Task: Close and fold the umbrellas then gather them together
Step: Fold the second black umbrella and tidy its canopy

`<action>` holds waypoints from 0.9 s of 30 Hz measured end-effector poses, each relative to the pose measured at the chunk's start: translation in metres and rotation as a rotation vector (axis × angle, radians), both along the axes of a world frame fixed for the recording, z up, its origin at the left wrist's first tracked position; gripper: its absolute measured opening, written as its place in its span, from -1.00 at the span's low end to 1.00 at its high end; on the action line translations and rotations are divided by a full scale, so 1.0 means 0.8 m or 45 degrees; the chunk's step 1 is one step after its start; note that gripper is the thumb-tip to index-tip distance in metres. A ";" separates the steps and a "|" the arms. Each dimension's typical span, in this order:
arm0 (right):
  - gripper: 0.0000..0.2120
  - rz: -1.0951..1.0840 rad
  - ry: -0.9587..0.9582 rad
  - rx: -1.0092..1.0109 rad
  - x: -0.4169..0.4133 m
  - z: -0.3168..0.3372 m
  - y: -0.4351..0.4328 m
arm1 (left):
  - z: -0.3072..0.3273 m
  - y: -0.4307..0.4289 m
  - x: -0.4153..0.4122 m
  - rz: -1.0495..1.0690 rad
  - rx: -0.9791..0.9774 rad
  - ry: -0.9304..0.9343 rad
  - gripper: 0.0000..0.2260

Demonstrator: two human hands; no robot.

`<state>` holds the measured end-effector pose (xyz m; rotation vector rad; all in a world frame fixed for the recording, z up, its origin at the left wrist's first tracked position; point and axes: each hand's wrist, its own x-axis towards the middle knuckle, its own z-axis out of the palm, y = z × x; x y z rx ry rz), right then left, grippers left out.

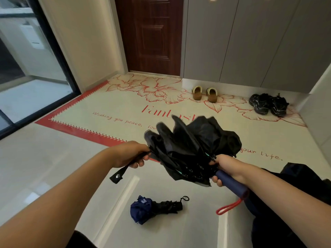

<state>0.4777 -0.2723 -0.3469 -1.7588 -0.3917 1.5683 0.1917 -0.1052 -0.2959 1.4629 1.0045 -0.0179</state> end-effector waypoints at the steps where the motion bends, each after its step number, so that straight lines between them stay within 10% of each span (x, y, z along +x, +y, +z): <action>1: -0.85 -0.008 -0.058 -0.012 -0.005 0.002 0.000 | 0.001 -0.004 0.003 -0.011 0.055 0.030 -0.76; 11: -0.57 0.130 -0.637 -0.002 -0.045 0.007 0.006 | -0.013 -0.030 0.043 0.160 0.380 -0.009 -0.80; 17: 0.18 0.712 -0.938 0.127 -0.050 0.005 -0.010 | -0.014 -0.032 0.057 0.268 0.309 -0.077 -0.81; 27: 0.14 0.660 -1.301 0.348 -0.075 -0.009 -0.016 | -0.025 -0.029 0.062 0.249 0.448 0.045 -0.80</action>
